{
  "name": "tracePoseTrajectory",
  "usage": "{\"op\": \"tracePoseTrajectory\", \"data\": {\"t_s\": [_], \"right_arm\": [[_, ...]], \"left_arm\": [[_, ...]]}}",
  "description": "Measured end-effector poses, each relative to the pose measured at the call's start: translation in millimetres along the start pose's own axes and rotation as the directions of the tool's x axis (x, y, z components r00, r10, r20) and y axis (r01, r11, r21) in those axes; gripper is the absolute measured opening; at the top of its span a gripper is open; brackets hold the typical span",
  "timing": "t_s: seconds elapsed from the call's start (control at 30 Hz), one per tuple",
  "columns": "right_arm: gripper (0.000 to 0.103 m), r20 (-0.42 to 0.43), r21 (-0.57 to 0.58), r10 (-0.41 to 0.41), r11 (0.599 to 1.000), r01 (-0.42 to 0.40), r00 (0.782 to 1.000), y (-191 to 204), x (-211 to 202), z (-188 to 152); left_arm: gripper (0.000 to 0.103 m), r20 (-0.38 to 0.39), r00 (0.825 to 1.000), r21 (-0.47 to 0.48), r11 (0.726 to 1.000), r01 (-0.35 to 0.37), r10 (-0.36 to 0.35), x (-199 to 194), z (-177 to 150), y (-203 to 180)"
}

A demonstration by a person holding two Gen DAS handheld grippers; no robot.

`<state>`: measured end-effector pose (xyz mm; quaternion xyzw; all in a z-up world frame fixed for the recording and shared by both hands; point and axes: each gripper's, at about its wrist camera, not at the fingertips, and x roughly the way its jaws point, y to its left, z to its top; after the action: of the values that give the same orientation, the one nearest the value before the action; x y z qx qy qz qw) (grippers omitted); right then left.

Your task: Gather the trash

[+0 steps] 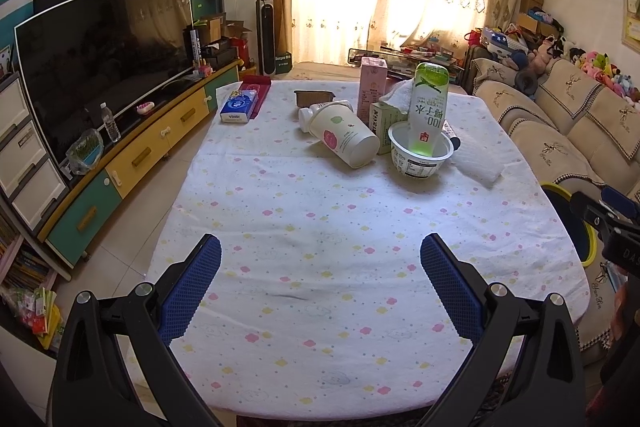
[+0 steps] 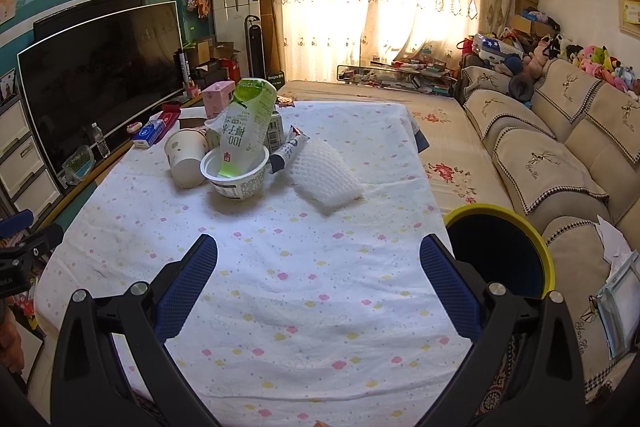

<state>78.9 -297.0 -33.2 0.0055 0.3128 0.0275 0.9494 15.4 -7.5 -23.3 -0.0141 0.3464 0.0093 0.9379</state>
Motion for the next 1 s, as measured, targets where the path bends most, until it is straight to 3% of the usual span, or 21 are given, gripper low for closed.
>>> {"op": "tracePoseTrajectory", "data": {"t_s": [0.3, 0.63, 0.8, 1.0], "right_arm": [[0.097, -0.011, -0.05, 0.055, 0.997, -0.055, 0.998, 25.9, 35.3, 41.2], [0.096, -0.008, 0.018, 0.092, 0.996, -0.091, 0.996, 57.5, 106.7, 99.2], [0.085, -0.045, 0.068, 0.093, 0.994, -0.089, 0.995, 61.8, 146.1, 128.1], [0.079, -0.088, 0.1, 0.087, 0.992, -0.078, 0.992, 64.7, 176.2, 143.4]], "left_arm": [[0.098, -0.021, 0.999, -0.042, 0.999, -0.03, 0.029, 24.1, 2.4, 21.3], [0.098, -0.028, 0.998, -0.039, 0.998, -0.057, 0.056, 50.9, 9.3, 35.9], [0.098, -0.036, 0.997, -0.035, 0.997, -0.065, 0.064, 64.7, 11.9, 42.6], [0.098, -0.052, 0.997, -0.036, 0.997, -0.066, 0.064, 78.5, 11.2, 48.1]]}}
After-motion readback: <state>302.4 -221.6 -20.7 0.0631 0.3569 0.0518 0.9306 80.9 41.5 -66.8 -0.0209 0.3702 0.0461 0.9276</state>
